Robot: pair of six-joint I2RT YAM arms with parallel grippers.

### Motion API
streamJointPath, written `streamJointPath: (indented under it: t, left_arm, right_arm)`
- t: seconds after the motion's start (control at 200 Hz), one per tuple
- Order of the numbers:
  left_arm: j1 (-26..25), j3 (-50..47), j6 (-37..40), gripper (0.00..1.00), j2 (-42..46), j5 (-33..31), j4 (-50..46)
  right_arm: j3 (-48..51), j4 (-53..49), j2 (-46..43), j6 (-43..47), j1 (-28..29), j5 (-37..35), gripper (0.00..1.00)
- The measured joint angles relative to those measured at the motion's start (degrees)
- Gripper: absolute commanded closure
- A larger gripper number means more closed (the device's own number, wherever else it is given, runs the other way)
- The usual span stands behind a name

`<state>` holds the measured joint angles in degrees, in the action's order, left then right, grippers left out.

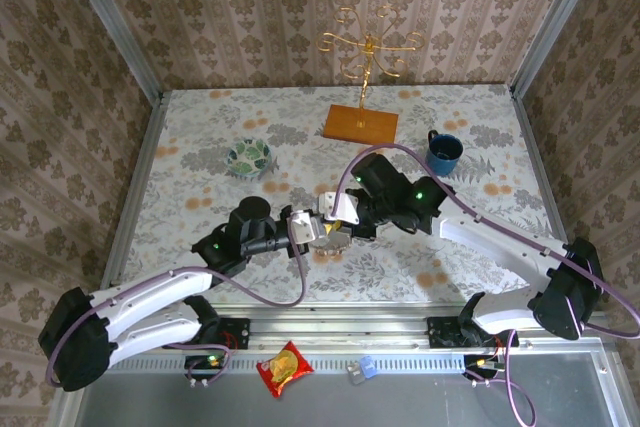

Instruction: Put the keys on the keyring

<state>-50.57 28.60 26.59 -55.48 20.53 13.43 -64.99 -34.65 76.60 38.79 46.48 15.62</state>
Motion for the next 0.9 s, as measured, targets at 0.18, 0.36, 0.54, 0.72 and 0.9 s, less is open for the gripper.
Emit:
streamJointPath:
  t: [0.18, 0.36, 0.54, 0.72, 0.9]
  left_arm:
    - [0.1, -0.6, 0.0, 1.00, 0.8, -0.1, 1.4]
    - [0.1, -2.0, 0.0, 1.00, 0.9, 0.0, 3.3]
    - [0.1, -2.0, 0.0, 1.00, 0.9, 0.0, 4.0]
    - [0.4, -2.5, 0.0, 1.00, 0.9, -0.1, 4.1]
    - [0.7, -2.7, 0.0, 1.00, 0.9, -0.5, 4.1]
  right_arm:
    - [6.6, 5.6, -5.3, -3.0, -4.7, 8.9, 0.66]
    - [9.1, 8.7, -7.2, -5.4, -7.1, 15.7, 0.64]
    - [9.2, 10.6, -7.0, -7.0, -7.0, 18.0, 0.71]
    - [8.7, 11.3, -4.8, -8.2, -7.1, 17.9, 0.74]
    - [8.2, 11.3, -3.8, -10.1, -7.1, 17.0, 0.77]
